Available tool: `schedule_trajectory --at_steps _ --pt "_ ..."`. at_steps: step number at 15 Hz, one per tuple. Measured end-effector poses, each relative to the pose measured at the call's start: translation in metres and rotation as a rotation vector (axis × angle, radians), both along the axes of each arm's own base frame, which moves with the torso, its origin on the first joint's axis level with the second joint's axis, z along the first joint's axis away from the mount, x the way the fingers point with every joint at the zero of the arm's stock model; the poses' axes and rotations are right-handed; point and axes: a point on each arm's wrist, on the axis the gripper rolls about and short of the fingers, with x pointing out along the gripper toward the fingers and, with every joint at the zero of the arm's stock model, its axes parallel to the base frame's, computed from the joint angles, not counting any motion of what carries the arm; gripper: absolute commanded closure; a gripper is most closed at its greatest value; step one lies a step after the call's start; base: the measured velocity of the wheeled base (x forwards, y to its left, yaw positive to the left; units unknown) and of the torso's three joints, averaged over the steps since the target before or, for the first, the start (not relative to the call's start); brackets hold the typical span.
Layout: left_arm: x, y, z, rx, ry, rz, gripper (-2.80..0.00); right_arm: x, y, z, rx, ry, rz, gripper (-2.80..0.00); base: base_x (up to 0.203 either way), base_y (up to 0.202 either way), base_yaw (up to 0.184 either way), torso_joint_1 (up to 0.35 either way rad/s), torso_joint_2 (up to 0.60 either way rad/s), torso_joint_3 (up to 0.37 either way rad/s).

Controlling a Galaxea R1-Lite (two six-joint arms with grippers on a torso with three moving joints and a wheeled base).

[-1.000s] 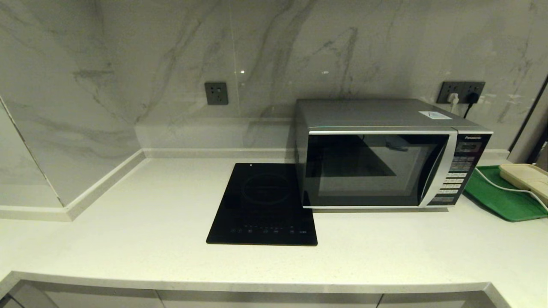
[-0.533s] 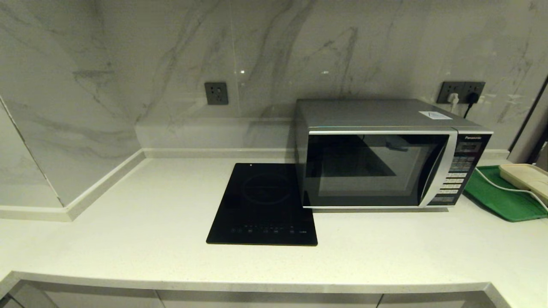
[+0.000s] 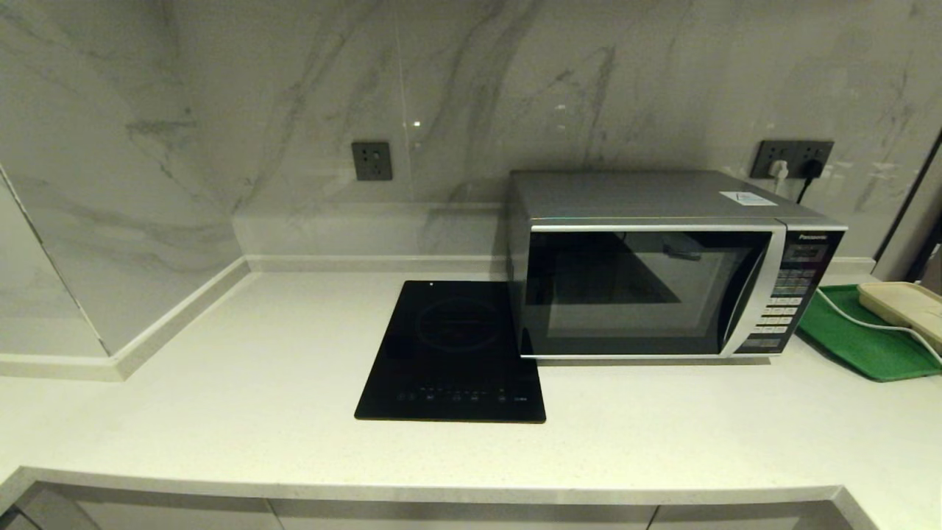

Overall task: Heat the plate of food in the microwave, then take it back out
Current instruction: Open the microwave oven

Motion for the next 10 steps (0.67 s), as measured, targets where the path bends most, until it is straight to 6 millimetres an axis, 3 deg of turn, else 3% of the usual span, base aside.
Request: schedule_trajectory --at_steps 3,6,8,10 --pt "0.0 0.0 0.0 -0.001 0.0 0.0 0.0 -0.004 0.0 0.075 0.002 -0.081 -0.053 0.0 0.0 0.0 0.0 0.0 0.0 0.0" --pt "0.0 0.0 0.0 0.0 0.0 0.0 0.0 0.014 -0.003 0.129 -0.057 -0.033 -0.283 0.0 0.0 0.0 0.0 0.0 0.0 0.0" --pt "0.0 0.0 0.0 0.0 0.0 0.0 0.0 0.027 -0.006 0.145 -0.161 0.118 -0.421 0.0 0.0 0.0 0.0 0.0 0.0 0.0" --pt "0.0 0.0 0.0 0.0 0.0 0.0 0.0 0.047 -0.01 0.144 -0.224 0.283 -0.508 0.0 0.0 0.0 0.0 0.0 0.0 0.0"
